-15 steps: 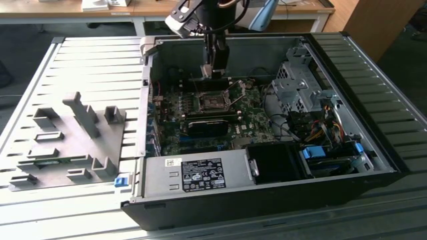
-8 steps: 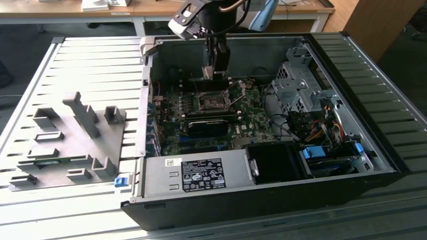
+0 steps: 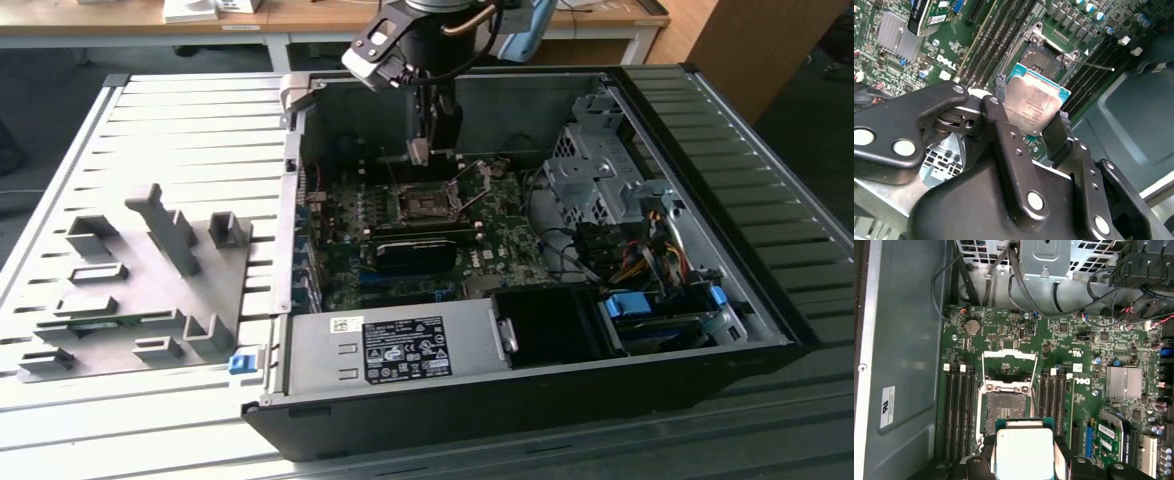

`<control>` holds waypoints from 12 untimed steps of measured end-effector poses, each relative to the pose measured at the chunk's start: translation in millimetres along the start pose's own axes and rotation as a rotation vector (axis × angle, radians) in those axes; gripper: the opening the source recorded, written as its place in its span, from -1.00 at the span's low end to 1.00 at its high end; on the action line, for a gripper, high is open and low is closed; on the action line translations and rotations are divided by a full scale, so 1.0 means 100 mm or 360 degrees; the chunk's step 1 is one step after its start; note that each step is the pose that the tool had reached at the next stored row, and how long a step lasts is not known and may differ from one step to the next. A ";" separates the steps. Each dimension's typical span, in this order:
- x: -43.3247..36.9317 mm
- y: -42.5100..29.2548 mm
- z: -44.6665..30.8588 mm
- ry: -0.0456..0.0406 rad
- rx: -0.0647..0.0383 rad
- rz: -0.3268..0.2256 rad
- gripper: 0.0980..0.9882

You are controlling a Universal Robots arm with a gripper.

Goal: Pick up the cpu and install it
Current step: 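Place the cpu into insertion slot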

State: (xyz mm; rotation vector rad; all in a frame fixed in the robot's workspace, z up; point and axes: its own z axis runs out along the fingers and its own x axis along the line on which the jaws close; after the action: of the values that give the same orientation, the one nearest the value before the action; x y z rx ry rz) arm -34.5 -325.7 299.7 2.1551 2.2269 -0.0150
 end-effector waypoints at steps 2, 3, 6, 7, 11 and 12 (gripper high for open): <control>0.000 0.000 0.004 0.0000 0.0000 0.0000 0.00; 0.000 0.000 0.006 0.0000 0.0000 0.0000 0.00; 0.000 0.000 0.015 0.0000 0.0000 0.0000 0.00; 0.001 0.000 0.020 0.0000 0.0000 0.0000 0.00; 0.001 0.000 0.024 0.0000 0.0000 0.0000 0.00; 0.001 0.000 0.025 0.0000 0.0000 0.0000 0.00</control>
State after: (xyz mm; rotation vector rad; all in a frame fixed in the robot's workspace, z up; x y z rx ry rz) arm -34.4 -325.7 297.2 2.1550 2.2270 -0.0149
